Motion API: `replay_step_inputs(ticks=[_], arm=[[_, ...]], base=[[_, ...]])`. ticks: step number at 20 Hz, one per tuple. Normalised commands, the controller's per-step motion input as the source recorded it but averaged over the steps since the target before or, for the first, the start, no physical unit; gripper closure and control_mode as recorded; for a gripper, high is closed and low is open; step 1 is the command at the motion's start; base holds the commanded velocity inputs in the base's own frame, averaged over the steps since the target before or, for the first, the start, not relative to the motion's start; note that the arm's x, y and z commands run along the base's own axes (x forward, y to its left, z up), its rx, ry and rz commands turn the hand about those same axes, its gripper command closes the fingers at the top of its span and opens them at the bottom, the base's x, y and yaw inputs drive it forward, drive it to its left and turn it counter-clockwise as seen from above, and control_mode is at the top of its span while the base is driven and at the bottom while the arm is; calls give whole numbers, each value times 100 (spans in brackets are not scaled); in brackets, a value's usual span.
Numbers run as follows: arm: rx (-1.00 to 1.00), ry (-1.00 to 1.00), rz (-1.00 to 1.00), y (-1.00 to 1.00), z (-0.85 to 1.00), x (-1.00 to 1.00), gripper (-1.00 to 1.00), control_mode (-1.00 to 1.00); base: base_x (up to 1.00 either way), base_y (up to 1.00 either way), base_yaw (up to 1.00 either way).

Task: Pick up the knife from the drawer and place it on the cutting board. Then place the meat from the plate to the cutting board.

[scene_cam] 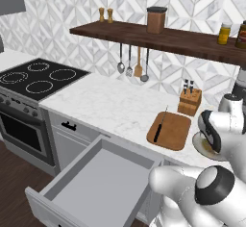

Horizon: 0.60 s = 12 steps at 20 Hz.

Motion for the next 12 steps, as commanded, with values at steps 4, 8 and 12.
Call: replay_step_inputs(ticks=[4,8,12], arm=[[7,0,10,-28,-28,0,-100,-100],[7,0,9,-25,-21,0,-100,-100],[7,0,8,-17,-23,6,-100,-100]], base=[[0,0,0],[0,0,0],[0,0,0]])
